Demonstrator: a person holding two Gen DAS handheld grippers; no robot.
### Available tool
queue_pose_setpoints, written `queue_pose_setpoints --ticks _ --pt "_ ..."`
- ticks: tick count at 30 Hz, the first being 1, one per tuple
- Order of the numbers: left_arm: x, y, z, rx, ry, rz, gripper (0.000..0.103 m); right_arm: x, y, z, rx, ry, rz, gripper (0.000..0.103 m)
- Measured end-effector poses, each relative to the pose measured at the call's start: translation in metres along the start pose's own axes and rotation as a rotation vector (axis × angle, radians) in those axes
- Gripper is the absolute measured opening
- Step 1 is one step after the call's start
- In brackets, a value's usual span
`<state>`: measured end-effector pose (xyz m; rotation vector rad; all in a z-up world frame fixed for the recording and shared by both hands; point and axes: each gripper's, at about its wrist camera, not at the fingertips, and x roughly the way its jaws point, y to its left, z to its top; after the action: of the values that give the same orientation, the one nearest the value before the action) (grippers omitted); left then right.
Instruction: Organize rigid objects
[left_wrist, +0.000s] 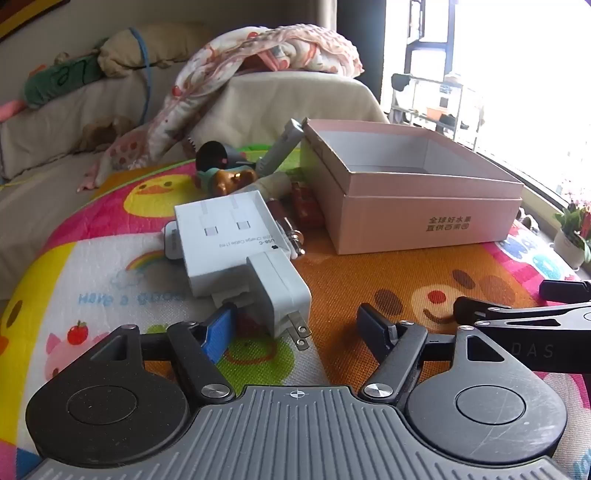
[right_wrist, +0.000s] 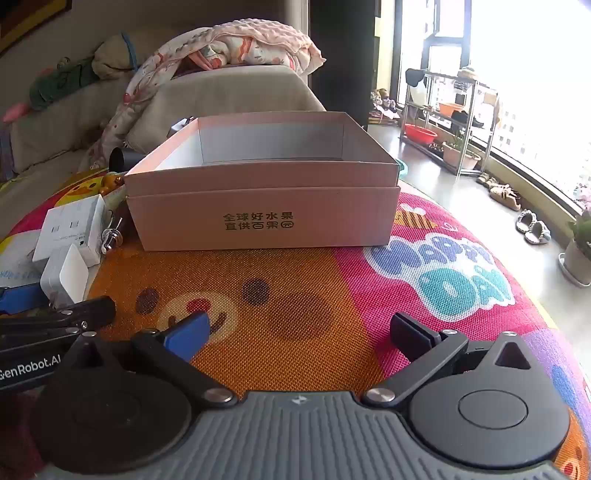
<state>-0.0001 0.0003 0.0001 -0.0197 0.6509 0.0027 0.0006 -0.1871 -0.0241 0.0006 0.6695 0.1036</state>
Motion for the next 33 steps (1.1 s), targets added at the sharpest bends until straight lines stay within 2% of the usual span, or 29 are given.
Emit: queue_pose_setpoints --ticks 33 --pt "-0.0001 -0.0001 0.0 -0.003 -0.002 -0.002 0.077 -0.0003 0.0005 0.0004 -0.001 -0.002 -0.001 0.103"
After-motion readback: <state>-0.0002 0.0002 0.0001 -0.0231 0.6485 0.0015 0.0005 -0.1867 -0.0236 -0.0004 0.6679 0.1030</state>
